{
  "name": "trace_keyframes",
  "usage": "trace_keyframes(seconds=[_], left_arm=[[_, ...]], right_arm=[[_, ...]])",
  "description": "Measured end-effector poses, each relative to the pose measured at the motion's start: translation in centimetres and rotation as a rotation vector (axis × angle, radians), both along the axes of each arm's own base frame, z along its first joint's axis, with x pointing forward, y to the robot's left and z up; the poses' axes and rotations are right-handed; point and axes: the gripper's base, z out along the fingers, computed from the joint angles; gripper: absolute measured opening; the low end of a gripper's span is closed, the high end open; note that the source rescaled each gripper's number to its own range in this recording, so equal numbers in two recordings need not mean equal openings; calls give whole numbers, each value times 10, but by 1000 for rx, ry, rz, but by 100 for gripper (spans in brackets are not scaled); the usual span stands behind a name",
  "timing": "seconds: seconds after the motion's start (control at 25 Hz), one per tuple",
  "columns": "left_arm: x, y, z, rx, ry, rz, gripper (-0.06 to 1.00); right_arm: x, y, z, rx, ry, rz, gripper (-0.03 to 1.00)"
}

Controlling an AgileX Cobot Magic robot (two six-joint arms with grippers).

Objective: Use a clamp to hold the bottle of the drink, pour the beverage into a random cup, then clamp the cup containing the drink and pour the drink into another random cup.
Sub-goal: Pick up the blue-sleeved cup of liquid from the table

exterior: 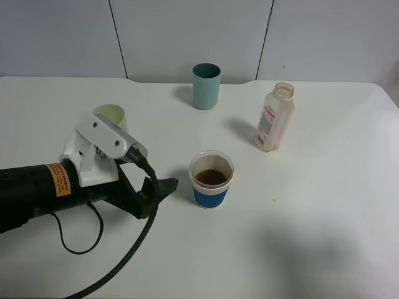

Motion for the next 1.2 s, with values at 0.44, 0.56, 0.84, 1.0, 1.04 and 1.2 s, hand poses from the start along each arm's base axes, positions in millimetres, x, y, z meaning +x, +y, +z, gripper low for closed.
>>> trace_keyframes(seconds=[0.44, 0.56, 0.84, 1.0, 1.04, 1.2], left_arm=[[-3, -8, -20, -50, -32, -91, 89], [-7, -5, -25, -57, -31, -101, 89], [-10, -6, -29, -71, -38, -128, 89], [-9, -8, -36, -98, -45, -134, 89], [-9, -9, -40, -106, -46, -140, 89], [-11, -10, -57, -90, -7, -159, 89]], right_arm=[[0, 0, 0, 0, 0, 0, 100], [0, 0, 0, 0, 0, 0, 100], [0, 0, 0, 0, 0, 0, 100], [0, 0, 0, 0, 0, 0, 100], [0, 0, 0, 0, 0, 0, 100], [0, 0, 0, 0, 0, 0, 100]])
